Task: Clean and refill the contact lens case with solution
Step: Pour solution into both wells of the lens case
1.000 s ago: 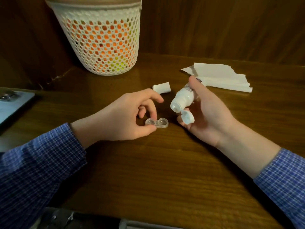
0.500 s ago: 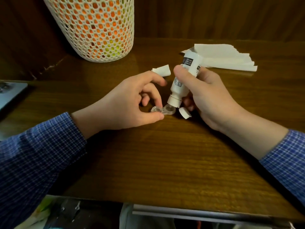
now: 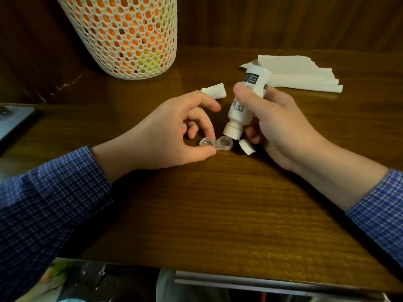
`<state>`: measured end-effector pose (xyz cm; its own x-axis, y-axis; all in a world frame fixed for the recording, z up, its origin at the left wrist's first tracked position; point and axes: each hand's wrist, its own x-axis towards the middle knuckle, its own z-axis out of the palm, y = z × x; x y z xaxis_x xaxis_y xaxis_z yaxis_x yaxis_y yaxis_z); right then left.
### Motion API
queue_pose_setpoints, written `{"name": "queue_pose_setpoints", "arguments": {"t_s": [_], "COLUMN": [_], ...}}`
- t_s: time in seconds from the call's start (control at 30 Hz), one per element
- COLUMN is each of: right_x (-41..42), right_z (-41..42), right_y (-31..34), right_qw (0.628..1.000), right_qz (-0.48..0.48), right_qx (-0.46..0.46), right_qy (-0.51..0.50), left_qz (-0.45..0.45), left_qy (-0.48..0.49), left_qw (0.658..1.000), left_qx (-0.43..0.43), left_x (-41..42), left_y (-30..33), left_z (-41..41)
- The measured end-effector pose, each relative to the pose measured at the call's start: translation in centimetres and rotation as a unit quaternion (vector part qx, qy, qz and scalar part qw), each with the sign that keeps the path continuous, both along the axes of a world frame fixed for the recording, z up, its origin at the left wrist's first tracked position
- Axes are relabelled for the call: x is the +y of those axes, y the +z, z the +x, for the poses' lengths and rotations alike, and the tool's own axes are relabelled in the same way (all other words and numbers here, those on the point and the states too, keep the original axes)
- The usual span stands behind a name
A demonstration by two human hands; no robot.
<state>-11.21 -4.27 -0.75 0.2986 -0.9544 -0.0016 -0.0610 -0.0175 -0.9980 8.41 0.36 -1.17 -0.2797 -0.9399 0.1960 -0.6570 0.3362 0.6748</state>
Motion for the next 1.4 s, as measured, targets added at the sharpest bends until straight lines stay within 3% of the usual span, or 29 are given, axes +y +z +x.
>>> {"name": "queue_pose_setpoints", "arguments": {"t_s": [1.4], "right_x": [-0.35], "right_z": [-0.16], "right_y": [0.49], "right_qw": [0.996], "right_qz": [0.071], "right_qx": [-0.055], "right_qy": [-0.008], "left_qz": [0.013], "left_qy": [-0.005], "left_qw": [0.999], "left_qx": [0.034], "left_x": [-0.36], "left_y": [-0.31], "left_z": [0.34]}}
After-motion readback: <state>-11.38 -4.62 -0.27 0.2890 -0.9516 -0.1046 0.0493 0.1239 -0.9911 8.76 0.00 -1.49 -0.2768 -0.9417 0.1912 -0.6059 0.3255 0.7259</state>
